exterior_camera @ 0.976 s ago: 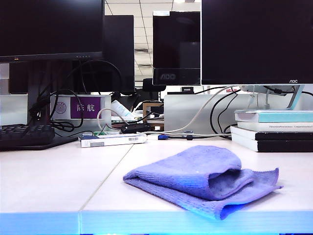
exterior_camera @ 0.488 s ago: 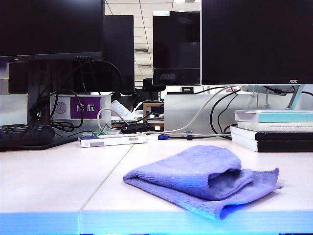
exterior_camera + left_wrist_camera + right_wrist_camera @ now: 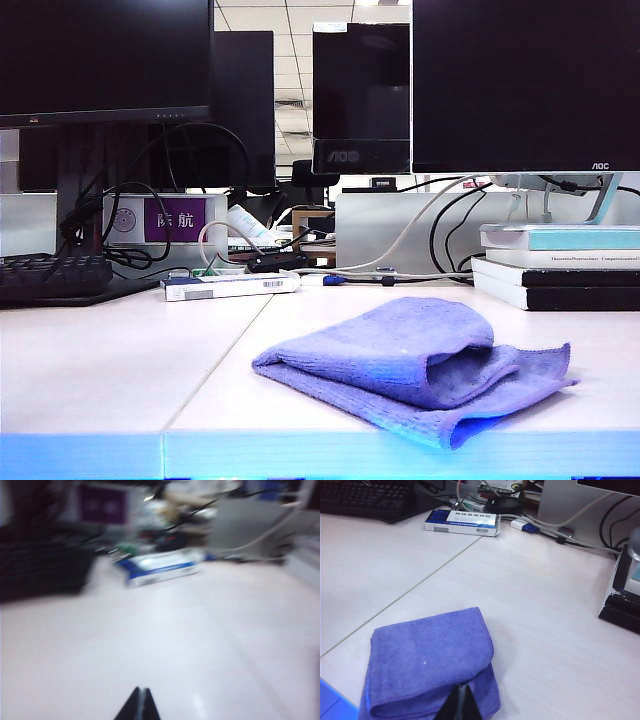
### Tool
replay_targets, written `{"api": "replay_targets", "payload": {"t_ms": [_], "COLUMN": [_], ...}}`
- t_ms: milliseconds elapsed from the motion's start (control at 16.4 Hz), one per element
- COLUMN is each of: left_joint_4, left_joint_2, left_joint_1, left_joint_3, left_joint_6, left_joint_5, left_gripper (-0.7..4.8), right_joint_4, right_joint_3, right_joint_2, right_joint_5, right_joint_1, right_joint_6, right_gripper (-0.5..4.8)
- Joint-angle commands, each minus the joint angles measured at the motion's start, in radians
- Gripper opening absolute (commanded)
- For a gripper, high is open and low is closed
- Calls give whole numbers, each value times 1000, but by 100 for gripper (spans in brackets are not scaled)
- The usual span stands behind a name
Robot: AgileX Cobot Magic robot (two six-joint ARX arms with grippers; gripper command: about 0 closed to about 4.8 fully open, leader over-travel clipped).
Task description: Wipe the table from front to back using the rag.
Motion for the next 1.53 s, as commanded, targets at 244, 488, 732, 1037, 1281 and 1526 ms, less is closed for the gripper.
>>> {"api": "replay_targets", "payload": {"t_ms": [244, 488, 732, 1037, 1281, 1526], "left_joint_4": [-162, -162, -160, -160, -160, -160], "left_joint_2": [-49, -45, -46, -46, -46, -46], "left_joint_1": [137, 133, 134, 134, 134, 134], "left_joint_3": [-1, -1, -1, -1, -1, -1], "left_joint_6": [134, 153, 153, 153, 153, 153], "left_joint_5": [-32, -46, -45, -45, -45, -45], "left_gripper": [-5, -3, -3, -3, -3, -3], "right_joint_4": [13, 13, 13, 19, 175, 474], "right_joint_3": [5, 6, 5, -23, -121, -290], "right_joint_2": [1, 0, 0, -21, -64, -68], "right_joint_5": [0, 0, 0, 1, 1, -43], "right_joint_1": [0, 0, 0, -2, -108, -408], "right_joint_6": [3, 3, 3, 3, 3, 3], "right_gripper": [-5, -5, -5, -5, -5, -5]}}
